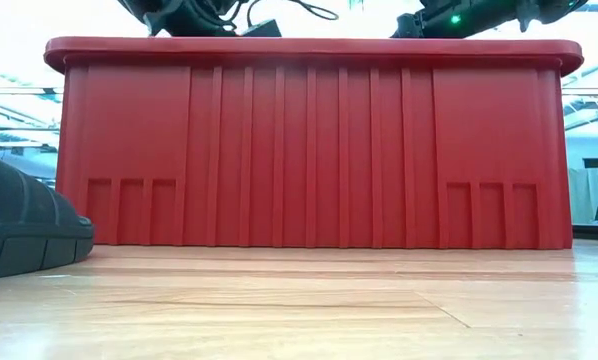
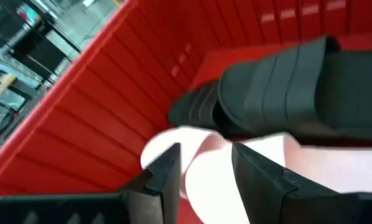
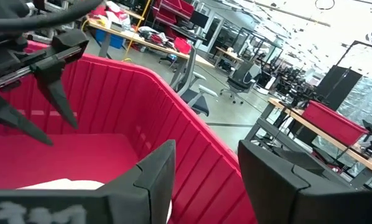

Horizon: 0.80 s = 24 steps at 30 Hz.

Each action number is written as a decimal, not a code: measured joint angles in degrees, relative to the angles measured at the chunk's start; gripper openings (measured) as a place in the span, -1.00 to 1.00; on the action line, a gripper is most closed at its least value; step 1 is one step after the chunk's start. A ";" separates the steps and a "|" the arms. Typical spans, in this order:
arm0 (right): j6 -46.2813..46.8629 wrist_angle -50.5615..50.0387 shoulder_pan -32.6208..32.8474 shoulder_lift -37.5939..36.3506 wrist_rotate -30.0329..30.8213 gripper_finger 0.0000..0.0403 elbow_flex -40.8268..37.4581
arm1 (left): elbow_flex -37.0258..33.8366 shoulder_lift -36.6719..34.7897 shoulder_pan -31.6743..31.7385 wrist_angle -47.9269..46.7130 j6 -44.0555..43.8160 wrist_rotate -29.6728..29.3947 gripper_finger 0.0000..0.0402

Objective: Pick and place slides into bin
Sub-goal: Put the black slide into the red bin

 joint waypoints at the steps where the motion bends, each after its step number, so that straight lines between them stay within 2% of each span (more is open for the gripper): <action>1: 0.00 -0.03 -0.01 0.00 -0.01 -0.18 0.00 | -0.09 -0.25 -0.04 -0.94 -0.23 0.03 -0.29; 16: 3.02 0.16 0.82 0.00 -0.14 -0.18 0.00 | -0.20 -9.12 -3.04 -8.25 0.68 -1.92 -0.29; 24: 7.97 2.02 3.90 0.00 -7.96 -0.18 0.00 | -0.13 -15.47 -8.02 -11.17 0.51 -5.51 -0.29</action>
